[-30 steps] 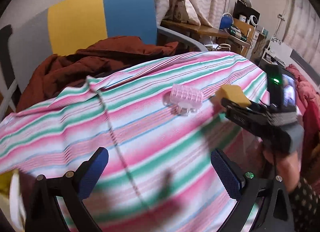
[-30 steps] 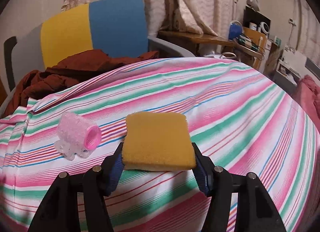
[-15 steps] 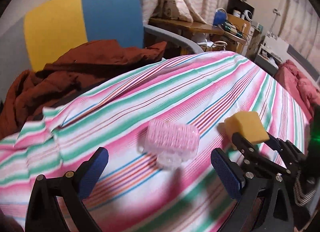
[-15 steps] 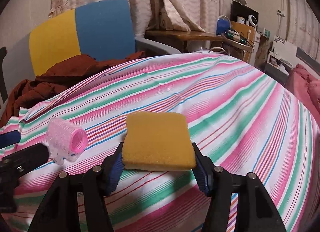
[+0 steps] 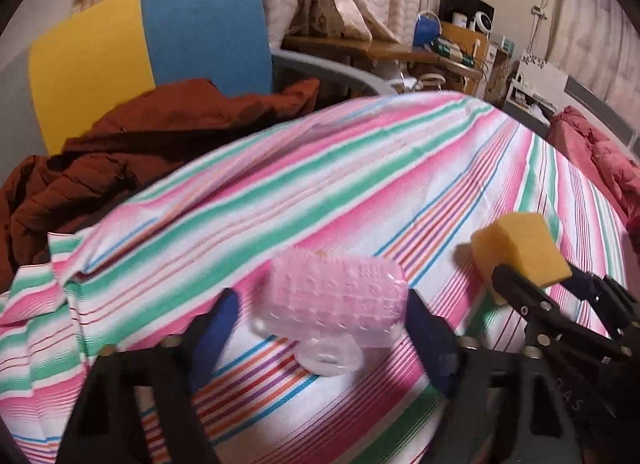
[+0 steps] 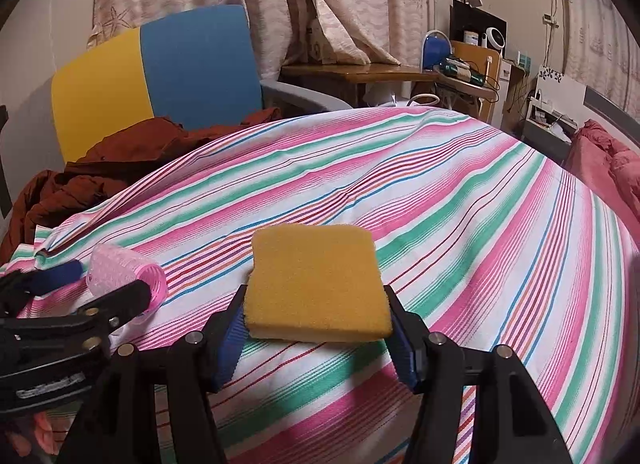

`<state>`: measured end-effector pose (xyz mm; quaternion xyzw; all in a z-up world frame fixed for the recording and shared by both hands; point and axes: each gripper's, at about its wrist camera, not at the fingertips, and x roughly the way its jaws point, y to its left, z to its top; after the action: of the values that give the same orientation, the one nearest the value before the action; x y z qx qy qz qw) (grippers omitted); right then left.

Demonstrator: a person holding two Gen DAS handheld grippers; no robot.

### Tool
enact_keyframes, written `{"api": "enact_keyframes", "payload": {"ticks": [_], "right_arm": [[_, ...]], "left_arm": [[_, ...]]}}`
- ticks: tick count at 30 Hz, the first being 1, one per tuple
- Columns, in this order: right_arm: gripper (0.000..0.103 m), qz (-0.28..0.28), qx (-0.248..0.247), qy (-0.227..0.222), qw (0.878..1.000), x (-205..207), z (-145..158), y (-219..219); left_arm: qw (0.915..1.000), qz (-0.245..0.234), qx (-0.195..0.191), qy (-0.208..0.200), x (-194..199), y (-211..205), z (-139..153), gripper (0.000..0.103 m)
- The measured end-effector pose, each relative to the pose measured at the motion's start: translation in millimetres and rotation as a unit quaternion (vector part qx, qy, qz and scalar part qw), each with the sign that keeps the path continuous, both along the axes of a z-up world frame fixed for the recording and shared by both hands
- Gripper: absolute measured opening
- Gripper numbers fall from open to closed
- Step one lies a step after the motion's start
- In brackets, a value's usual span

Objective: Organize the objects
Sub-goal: 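Grasp the pink hair roller with the left tool while right tool holds the sponge, then carry the pink hair roller and yellow sponge into the gold tray and release both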

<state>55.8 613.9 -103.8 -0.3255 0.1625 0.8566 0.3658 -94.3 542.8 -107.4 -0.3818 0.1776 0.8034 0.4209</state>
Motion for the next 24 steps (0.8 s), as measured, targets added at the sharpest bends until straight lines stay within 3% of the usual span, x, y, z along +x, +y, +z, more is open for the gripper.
{"api": "enact_keyframes", "payload": {"ticks": [1, 2, 6, 13, 18, 24], "right_arm": [[0.063, 0.000, 0.001, 0.000, 1.000, -0.2, 0.1, -0.3], [0.063, 0.000, 0.002, -0.001, 1.000, -0.4, 0.3, -0.8], [0.063, 0.000, 0.004, -0.003, 1.000, -1.0, 0.2, -0.2], [0.063, -0.001, 0.020, -0.006, 1.000, -2.1, 2.4, -4.9], [0.063, 0.001, 0.035, -0.008, 0.999, -3.2, 5.0, -9.6], [0.062, 0.003, 0.059, -0.002, 0.998, -2.3, 10.9, -17.3]], "left_arm": [[1.0000, -0.008, -0.002, -0.002, 1.0, 2.2, -1.2, 0.067], [0.9999, -0.014, -0.004, 0.001, 2.8, 4.1, -1.6, 0.066], [0.9996, -0.027, 0.000, 0.011, 8.3, 3.9, -1.5, 0.065], [0.9990, 0.003, 0.017, 0.042, 13.5, -14.8, 4.3, 0.065], [0.9957, 0.037, 0.034, 0.078, 22.4, -38.5, 13.0, 0.065], [0.9895, 0.030, 0.048, 0.133, 53.0, -65.8, 23.7, 0.065]]}}
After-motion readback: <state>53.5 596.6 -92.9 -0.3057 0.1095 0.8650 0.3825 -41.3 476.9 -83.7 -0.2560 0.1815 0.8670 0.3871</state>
